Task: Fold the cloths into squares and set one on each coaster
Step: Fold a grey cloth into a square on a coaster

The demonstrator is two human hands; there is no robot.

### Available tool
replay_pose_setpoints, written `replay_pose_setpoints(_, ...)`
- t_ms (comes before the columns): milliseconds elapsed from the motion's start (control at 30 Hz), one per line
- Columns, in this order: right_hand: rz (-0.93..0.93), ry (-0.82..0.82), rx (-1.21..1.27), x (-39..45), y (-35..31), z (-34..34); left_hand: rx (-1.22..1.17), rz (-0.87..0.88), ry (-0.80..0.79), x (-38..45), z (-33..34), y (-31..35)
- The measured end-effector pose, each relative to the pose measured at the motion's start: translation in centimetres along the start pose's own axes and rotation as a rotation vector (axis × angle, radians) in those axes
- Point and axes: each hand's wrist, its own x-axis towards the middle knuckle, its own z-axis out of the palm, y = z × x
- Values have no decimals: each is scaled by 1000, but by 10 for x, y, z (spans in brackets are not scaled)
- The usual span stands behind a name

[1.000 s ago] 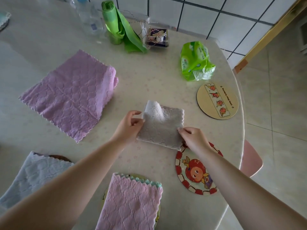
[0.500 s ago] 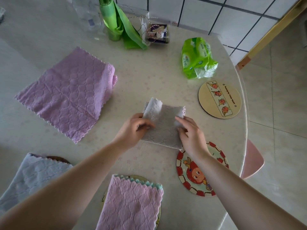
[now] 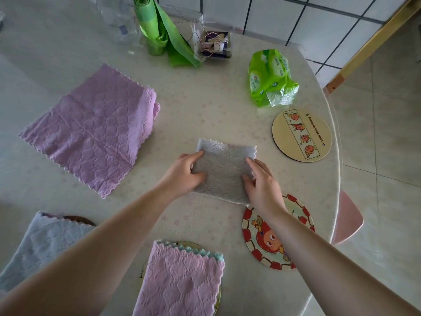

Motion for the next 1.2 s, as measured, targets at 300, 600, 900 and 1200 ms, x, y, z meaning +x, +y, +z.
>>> replay_pose_setpoints(300, -195, -39, -414, 6, -15, -3, 735, 595, 13, 5, 6, 11)
replay_pose_setpoints(600, -158, -181, -462, 7, -8, -7, 750, 425, -85, 9, 4, 1)
replay_pose_setpoints(900, 112, -77, -84, -4, -13, -4, 56, 76, 82, -18, -8, -15)
replay_pose_setpoints(1200, 279, -22, 416, -26, -18, -27, -484, -126, -23, -37, -6, 11)
